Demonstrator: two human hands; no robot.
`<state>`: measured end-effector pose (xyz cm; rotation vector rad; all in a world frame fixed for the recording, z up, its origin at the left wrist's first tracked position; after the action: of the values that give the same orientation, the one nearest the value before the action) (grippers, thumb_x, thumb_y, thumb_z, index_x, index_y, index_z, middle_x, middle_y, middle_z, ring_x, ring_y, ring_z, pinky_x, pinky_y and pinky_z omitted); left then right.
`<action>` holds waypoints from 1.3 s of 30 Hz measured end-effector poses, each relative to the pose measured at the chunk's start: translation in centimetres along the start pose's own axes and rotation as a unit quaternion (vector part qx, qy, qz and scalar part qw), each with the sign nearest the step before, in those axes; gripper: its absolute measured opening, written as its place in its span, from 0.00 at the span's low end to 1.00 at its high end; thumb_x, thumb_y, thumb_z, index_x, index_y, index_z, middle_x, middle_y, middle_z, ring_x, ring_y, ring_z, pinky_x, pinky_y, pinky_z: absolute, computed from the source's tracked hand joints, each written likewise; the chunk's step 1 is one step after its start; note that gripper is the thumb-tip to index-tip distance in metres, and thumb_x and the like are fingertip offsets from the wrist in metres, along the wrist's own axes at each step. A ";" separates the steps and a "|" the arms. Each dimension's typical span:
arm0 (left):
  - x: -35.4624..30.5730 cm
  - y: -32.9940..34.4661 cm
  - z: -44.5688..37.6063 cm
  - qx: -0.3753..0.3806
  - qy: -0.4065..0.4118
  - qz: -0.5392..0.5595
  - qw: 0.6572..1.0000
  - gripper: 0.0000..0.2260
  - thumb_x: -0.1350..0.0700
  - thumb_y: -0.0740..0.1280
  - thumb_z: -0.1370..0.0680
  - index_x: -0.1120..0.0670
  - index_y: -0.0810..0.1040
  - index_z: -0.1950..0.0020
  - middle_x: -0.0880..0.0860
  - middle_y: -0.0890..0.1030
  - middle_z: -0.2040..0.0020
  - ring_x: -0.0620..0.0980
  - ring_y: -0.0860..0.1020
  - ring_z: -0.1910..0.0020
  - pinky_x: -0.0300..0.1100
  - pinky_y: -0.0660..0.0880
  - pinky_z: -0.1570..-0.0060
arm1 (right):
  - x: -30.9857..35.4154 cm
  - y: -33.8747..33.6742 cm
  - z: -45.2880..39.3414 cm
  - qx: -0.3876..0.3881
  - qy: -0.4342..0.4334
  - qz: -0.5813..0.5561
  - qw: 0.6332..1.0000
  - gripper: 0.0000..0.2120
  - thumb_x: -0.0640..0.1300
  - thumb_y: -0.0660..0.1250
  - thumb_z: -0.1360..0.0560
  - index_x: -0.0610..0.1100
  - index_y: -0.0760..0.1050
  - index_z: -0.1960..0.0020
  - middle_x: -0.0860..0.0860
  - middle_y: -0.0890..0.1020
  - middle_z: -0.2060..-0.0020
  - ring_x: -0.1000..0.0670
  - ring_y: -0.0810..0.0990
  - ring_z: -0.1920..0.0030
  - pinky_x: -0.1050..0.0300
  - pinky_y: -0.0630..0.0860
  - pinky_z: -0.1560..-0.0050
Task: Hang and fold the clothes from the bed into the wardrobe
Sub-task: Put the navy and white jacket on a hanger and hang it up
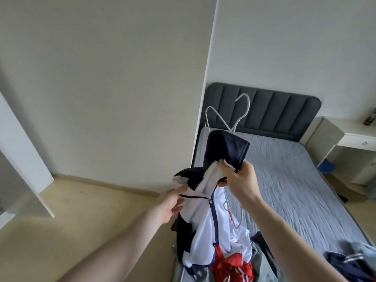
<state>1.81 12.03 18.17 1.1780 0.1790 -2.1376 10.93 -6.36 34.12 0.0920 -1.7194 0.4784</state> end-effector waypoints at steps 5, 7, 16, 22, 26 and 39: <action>-4.4 -1.5 -0.5 -0.071 0.127 -0.052 0.988 0.03 0.66 0.70 0.24 0.60 0.80 0.52 0.58 0.82 0.58 0.53 0.79 0.63 0.40 0.76 0.70 | -1.9 -2.6 0.8 -0.022 0.022 0.020 0.999 0.12 0.44 0.71 0.21 0.34 0.80 0.53 0.35 0.84 0.60 0.43 0.87 0.67 0.48 0.82 0.64; -6.4 -1.9 0.2 -0.090 0.168 -0.071 0.979 0.04 0.67 0.67 0.24 0.59 0.80 0.53 0.56 0.82 0.60 0.52 0.80 0.62 0.40 0.76 0.69 | -3.5 -4.0 1.0 -0.034 0.042 0.043 0.998 0.11 0.45 0.73 0.22 0.36 0.80 0.52 0.37 0.85 0.60 0.45 0.87 0.66 0.45 0.84 0.61; -10.9 -0.1 4.2 0.130 0.128 -0.171 0.968 0.03 0.61 0.70 0.28 0.58 0.82 0.55 0.58 0.83 0.57 0.52 0.81 0.59 0.45 0.79 0.54 | -7.1 -5.4 2.2 0.004 0.112 0.079 0.991 0.07 0.39 0.78 0.27 0.41 0.83 0.51 0.47 0.87 0.60 0.52 0.87 0.63 0.56 0.83 0.66; -11.9 -0.9 5.3 0.161 0.126 -0.204 0.957 0.05 0.60 0.72 0.24 0.58 0.81 0.49 0.59 0.85 0.53 0.53 0.83 0.54 0.47 0.81 0.52 | -7.3 -5.0 1.9 0.045 0.109 0.143 0.983 0.06 0.43 0.78 0.27 0.46 0.82 0.53 0.49 0.87 0.61 0.55 0.83 0.71 0.64 0.76 0.72; -14.5 -2.2 5.4 -0.036 0.338 -0.367 0.866 0.07 0.63 0.69 0.29 0.55 0.73 0.60 0.42 0.75 0.70 0.46 0.72 0.68 0.41 0.68 0.66 | -7.8 -4.4 1.1 0.051 0.094 0.161 0.981 0.12 0.42 0.75 0.25 0.40 0.72 0.59 0.48 0.86 0.61 0.50 0.82 0.70 0.56 0.78 0.71; -16.0 -4.3 3.4 -0.112 0.348 -0.408 0.837 0.07 0.61 0.66 0.27 0.55 0.68 0.62 0.45 0.74 0.74 0.50 0.68 0.70 0.42 0.63 0.70 | -3.7 -4.2 2.5 0.093 0.007 0.190 0.977 0.21 0.45 0.56 0.14 0.34 0.74 0.60 0.56 0.77 0.76 0.57 0.64 0.77 0.65 0.60 0.74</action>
<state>2.49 21.83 31.90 1.9072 1.4447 -2.1085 10.76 -11.86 31.36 -0.1096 -1.6792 0.9201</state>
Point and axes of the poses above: each hand's wrist, its own z-axis away from the middle knuckle, its own y-axis out of the palm, x = y × z, the point moved 5 cm from there along -z, towards the middle knuckle
